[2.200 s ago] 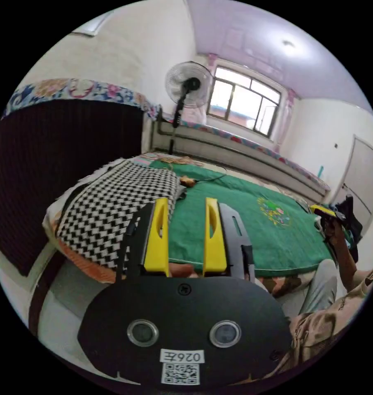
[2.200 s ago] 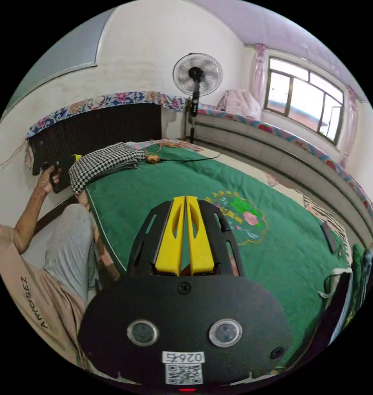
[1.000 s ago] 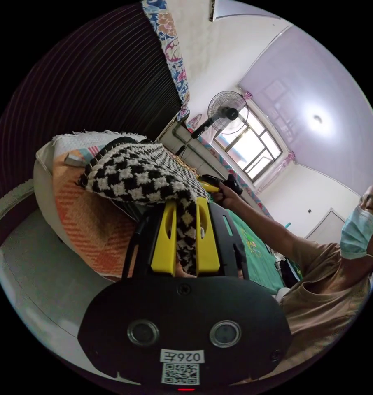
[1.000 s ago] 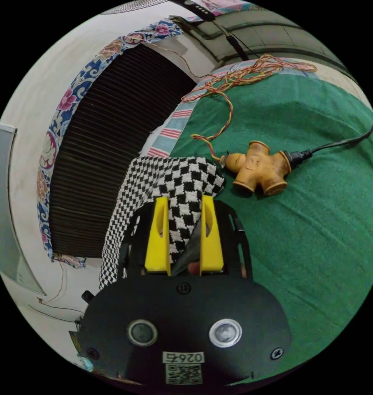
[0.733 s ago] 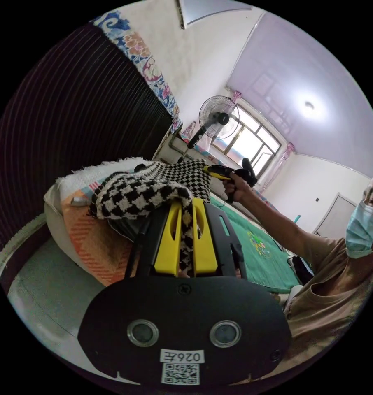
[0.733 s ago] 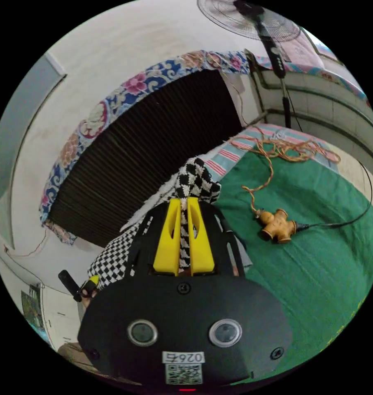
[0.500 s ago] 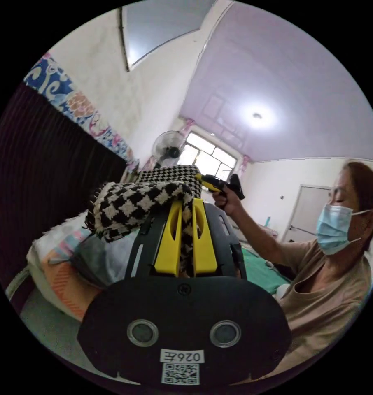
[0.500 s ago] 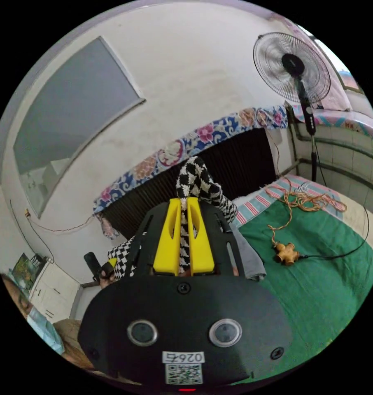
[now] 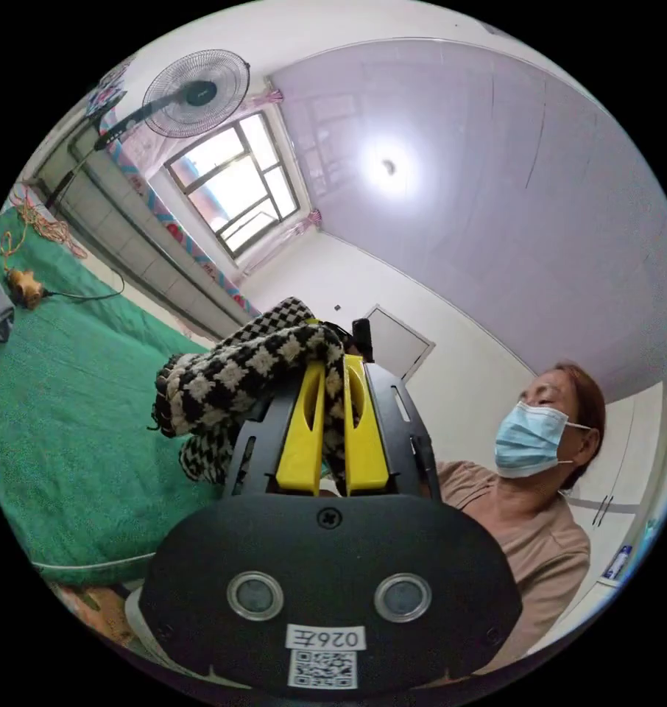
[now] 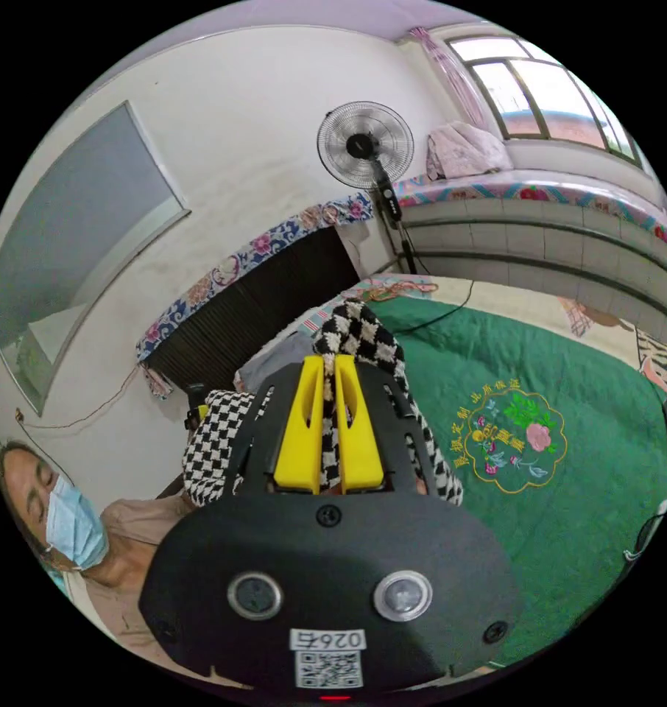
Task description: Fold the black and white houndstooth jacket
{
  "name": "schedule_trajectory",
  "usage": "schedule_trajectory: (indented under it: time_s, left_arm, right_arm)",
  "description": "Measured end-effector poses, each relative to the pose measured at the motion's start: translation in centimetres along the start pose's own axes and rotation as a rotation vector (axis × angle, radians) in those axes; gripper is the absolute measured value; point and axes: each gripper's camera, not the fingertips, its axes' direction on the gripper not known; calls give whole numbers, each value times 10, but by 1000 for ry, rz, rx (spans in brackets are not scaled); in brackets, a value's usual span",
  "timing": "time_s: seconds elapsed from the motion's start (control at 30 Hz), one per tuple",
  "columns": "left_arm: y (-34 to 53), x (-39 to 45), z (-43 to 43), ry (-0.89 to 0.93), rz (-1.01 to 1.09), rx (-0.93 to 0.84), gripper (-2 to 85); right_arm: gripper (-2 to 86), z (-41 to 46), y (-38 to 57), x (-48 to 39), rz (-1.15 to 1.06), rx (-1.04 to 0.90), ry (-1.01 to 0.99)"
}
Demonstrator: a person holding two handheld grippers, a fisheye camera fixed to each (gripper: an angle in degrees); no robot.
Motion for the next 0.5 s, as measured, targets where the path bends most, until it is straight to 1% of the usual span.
schedule_trajectory:
  time_s: [0.07,0.13,0.2,0.23,0.27,0.33,0.4,0.47,0.5]
  left_arm:
    - [-4,7,23,6,51,20,40]
    - [-8,23,44,-2,143,41,41]
    - [-9,42,79,-21,255,32,46]
    - [-7,45,90,-27,277,22,47]
    - [0,48,115,-30,304,-12,51]
    - [16,39,157,-34,270,-120,69]
    - [43,8,212,-32,169,-383,106]
    - [63,-20,235,-3,87,-503,107]
    - [71,-33,238,8,54,-492,99]
  right_arm:
    - [-13,-5,4,5,-10,20,11]
    - [-13,-27,8,0,-69,91,100]
    - [-12,-44,15,2,-96,149,152]
    - [-11,-53,21,9,-97,171,173]
    - [-10,-56,24,14,-87,175,190]
    - [-1,-60,45,51,8,162,281]
    - [9,-59,74,84,103,160,352]
    - [23,-59,110,110,184,164,386]
    - [30,-55,135,124,214,152,359]
